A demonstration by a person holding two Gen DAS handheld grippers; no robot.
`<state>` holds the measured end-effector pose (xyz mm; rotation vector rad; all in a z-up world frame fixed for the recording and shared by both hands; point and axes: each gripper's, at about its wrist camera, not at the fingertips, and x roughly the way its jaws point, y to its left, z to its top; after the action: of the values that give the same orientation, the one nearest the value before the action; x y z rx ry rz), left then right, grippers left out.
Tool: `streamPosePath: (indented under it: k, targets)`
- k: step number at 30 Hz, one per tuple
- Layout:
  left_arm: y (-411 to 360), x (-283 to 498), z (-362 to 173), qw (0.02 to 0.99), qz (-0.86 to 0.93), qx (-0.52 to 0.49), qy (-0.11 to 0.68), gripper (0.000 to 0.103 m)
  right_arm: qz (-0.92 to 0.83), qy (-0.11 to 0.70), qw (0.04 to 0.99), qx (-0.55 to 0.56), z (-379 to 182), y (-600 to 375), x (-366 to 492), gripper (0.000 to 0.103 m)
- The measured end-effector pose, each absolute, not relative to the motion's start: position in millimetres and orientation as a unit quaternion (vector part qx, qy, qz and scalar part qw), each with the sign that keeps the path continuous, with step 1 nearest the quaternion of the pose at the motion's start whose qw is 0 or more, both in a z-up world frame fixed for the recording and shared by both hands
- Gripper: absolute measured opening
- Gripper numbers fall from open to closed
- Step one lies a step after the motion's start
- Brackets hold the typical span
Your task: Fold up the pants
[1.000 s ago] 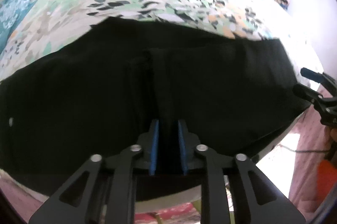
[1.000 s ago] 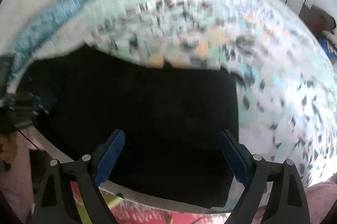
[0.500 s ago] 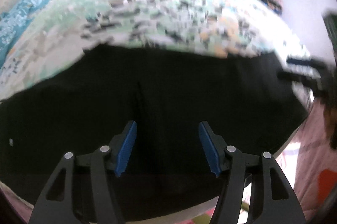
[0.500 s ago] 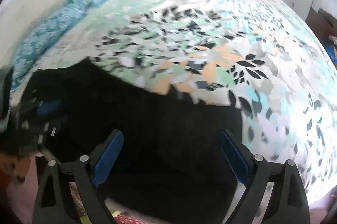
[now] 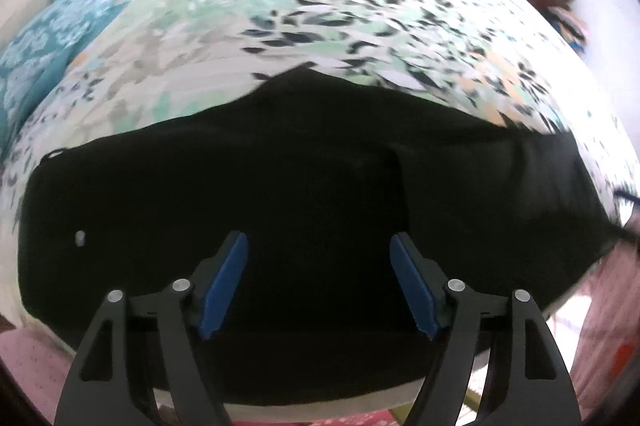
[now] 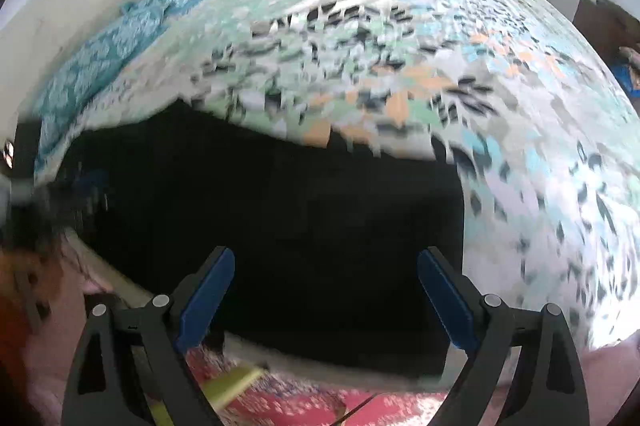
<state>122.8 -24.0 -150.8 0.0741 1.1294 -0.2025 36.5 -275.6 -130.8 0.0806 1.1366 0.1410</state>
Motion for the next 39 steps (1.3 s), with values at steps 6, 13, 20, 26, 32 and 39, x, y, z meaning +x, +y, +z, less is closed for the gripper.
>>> streamPosePath:
  k: [6, 13, 20, 26, 32, 39]
  targets:
    - [-15, 126, -156, 0.840, -0.061, 0.053, 0.537, 0.076, 0.071, 0.550, 0.829, 0.072, -139, -279, 38, 0.093]
    - [-5, 128, -155, 0.844, -0.036, 0.064, 0.532, 0.080, 0.101, 0.545, 0.831, 0.045, -140, -253, 43, 0.093]
    - [61, 153, -122, 0.857, 0.005, 0.043, 0.513, 0.082, 0.126, 0.503, 0.854, 0.040, -125, -242, 40, 0.093]
    - [205, 188, -115, 0.829, 0.078, -0.063, 0.551, 0.095, 0.132, 0.510, 0.848, 0.060, -131, -242, 45, 0.093]
    - [236, 196, -176, 0.760, 0.029, -0.112, 0.640, 0.095, 0.139, 0.508, 0.847, 0.065, -131, -234, 49, 0.093]
    - [237, 195, -205, 0.723, 0.002, -0.240, 0.648, 0.092, 0.148, 0.500, 0.851, 0.060, -128, -232, 46, 0.093]
